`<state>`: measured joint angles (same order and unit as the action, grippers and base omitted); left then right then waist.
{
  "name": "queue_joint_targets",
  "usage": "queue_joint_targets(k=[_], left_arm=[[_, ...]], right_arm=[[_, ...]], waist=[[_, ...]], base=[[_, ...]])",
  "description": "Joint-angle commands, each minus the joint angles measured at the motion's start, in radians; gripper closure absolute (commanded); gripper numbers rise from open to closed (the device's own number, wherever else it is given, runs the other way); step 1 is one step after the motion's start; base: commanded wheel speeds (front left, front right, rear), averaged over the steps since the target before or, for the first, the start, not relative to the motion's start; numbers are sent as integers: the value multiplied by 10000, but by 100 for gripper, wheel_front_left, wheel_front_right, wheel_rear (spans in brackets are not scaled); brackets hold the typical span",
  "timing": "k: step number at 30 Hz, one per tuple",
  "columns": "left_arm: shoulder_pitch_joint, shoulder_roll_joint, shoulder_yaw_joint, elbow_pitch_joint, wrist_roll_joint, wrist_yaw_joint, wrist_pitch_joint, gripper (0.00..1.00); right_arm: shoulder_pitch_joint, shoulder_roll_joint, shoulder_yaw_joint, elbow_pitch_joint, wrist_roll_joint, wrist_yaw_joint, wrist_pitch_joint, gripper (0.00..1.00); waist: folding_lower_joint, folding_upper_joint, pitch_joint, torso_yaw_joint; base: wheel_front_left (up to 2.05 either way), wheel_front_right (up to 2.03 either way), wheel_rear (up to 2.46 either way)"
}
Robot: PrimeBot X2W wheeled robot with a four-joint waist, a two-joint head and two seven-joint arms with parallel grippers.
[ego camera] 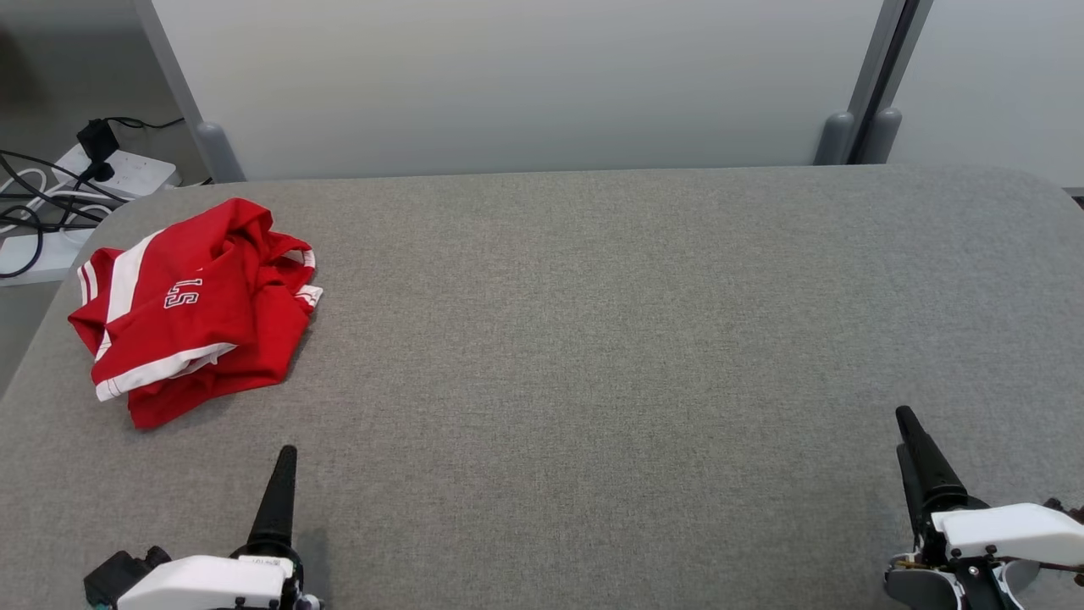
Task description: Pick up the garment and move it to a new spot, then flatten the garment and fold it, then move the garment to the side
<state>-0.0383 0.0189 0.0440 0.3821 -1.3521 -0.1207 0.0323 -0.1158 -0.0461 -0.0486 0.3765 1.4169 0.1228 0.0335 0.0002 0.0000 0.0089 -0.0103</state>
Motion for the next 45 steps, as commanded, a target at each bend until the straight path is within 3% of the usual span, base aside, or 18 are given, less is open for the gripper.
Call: queue_joint_targets(k=[1, 18, 45], left_arm=[[-719, 164, 16, -217, 405, -32, -129, 0], [-1160, 289, -264, 14, 3257, 78, -629, 0], [-1753, 385, -546, 712, 6602, 260, -1391, 0]], right_arm=[[-583, -257, 169, -157, -343, 36, -136, 0], [-1306, -548, 1014, 266, -2534, 44, -637, 0], [-2406, -959, 2427, 1158, -4926, 55, -1400, 0]], waist=[[-2, 0, 3, -11], [-2, 0, -20, -164], [-2, 0, -22, -356]], base=[[0, 0, 0], [0, 0, 0], [0, 0, 0]])
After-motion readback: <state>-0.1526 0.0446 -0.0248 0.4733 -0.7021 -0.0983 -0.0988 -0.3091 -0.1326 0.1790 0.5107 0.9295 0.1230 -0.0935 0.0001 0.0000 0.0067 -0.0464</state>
